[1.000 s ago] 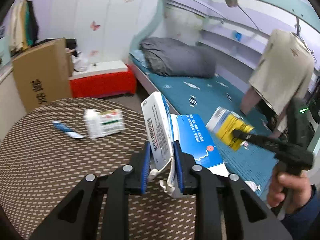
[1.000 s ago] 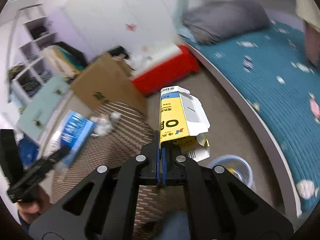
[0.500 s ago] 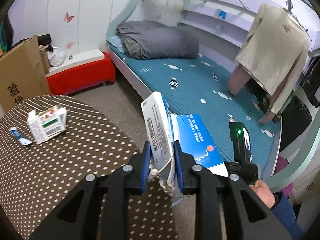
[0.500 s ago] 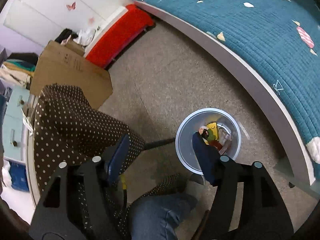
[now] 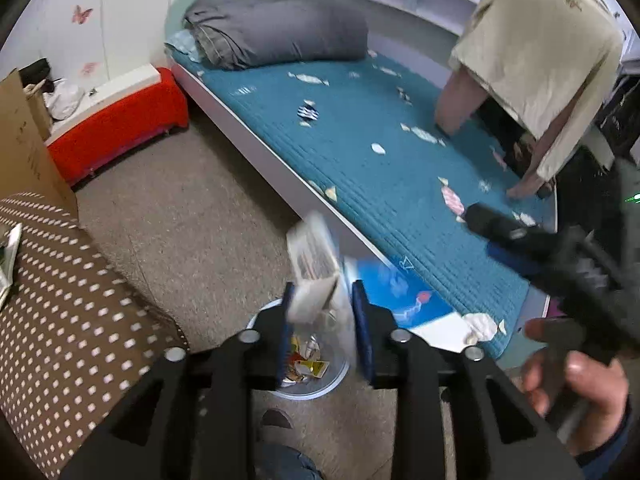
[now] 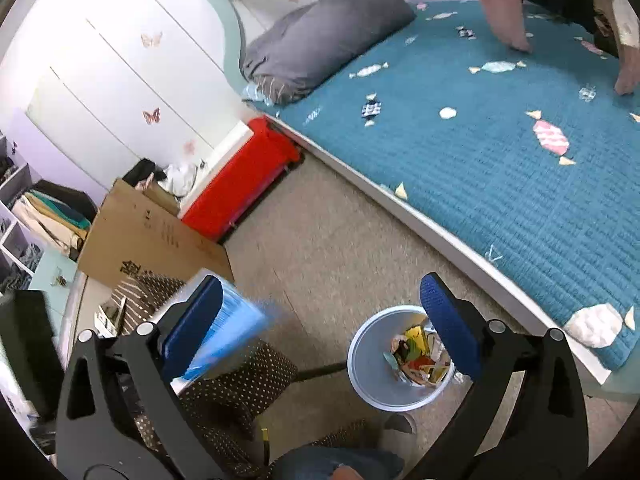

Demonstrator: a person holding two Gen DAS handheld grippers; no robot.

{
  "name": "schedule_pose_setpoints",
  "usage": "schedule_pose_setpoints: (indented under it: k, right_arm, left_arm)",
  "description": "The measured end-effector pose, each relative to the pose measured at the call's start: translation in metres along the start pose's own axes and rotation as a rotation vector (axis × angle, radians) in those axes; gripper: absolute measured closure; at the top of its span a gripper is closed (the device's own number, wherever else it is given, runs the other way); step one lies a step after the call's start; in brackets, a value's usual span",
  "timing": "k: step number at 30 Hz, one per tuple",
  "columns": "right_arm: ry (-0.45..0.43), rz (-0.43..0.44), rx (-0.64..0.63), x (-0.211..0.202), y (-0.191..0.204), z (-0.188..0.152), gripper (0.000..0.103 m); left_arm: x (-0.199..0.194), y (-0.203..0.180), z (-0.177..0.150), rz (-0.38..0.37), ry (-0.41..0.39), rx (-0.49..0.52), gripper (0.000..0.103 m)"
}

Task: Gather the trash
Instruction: 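Open both tools to drop the boxes into the trash bin, then move both open tools back over the polka-dot table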

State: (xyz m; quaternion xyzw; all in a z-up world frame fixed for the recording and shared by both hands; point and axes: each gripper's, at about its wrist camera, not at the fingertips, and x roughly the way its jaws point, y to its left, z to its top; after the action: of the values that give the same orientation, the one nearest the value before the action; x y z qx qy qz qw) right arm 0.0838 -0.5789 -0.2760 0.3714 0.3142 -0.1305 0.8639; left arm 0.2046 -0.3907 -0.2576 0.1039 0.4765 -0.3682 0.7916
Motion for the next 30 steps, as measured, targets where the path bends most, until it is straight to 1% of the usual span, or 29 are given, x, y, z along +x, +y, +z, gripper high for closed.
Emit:
schedule_pose_setpoints:
  k: [1, 2, 3, 4, 8, 12, 15, 20, 26, 30]
  right_arm:
    - [-0.006, -0.002, -0.004, -0.004, -0.001, 0.001, 0.006]
    - [-0.008, -0.003, -0.006, -0.005, -0.002, 0.000, 0.006]
    - [-0.007, -0.005, -0.006, -0.006, -0.002, 0.000, 0.006]
    - [-0.004, -0.009, -0.007, -0.006, -0.003, -0.001, 0.006]
    - [0.013, -0.043, -0.002, -0.003, -0.004, -0.006, 0.006]
    - [0.006, -0.081, -0.028, -0.005, 0.007, -0.011, 0.006]
    - [-0.013, -0.088, -0.061, -0.010, 0.023, -0.013, 0.006]
    - [-0.040, -0.083, -0.127, -0.023, 0.056, -0.014, 0.006]
    - [-0.065, -0.058, -0.199, -0.041, 0.102, -0.019, 0.006]
    - [-0.075, -0.038, -0.247, -0.049, 0.133, -0.024, 0.006]
  left_arm:
    - [0.002, 0.000, 0.001, 0.003, 0.001, 0.001, 0.039]
    - [0.003, 0.000, 0.002, 0.019, -0.014, -0.007, 0.018]
    - [0.002, 0.001, 0.001, 0.038, -0.030, -0.014, 0.016]
    - [0.001, 0.002, 0.001, 0.054, -0.041, -0.019, 0.016]
    - [-0.005, 0.003, 0.001, 0.070, -0.036, -0.035, 0.016]
    - [-0.024, 0.002, -0.004, 0.109, -0.089, -0.019, 0.014]
    - [-0.043, 0.002, -0.007, 0.146, -0.136, -0.015, 0.013]
    - [-0.074, 0.006, -0.010, 0.176, -0.197, -0.018, 0.012]
    - [-0.113, 0.026, -0.019, 0.197, -0.253, -0.055, 0.012]
    - [-0.140, 0.046, -0.027, 0.212, -0.291, -0.095, 0.012]
